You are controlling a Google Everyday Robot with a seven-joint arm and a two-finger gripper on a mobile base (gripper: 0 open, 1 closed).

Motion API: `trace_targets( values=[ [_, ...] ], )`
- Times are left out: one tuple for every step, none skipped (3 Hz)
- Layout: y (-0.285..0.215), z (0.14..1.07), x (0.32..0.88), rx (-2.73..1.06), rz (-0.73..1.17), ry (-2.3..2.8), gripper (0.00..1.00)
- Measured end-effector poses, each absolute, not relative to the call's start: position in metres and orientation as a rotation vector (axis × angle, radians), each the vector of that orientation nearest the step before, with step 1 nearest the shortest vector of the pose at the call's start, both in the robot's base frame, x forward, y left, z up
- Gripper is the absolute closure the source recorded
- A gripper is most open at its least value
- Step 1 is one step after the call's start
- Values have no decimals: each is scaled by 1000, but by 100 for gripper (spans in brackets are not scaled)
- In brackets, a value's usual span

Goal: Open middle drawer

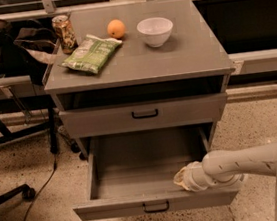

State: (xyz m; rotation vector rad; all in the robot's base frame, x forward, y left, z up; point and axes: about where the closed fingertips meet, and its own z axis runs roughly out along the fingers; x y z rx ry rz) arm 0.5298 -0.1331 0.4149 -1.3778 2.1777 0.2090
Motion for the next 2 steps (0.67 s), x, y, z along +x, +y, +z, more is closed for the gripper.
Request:
trace_targets(
  values=[
    [-141, 415, 501, -1329, 212, 2200, 100],
    [-142, 418, 497, -1318, 214, 2207, 100]
  ],
)
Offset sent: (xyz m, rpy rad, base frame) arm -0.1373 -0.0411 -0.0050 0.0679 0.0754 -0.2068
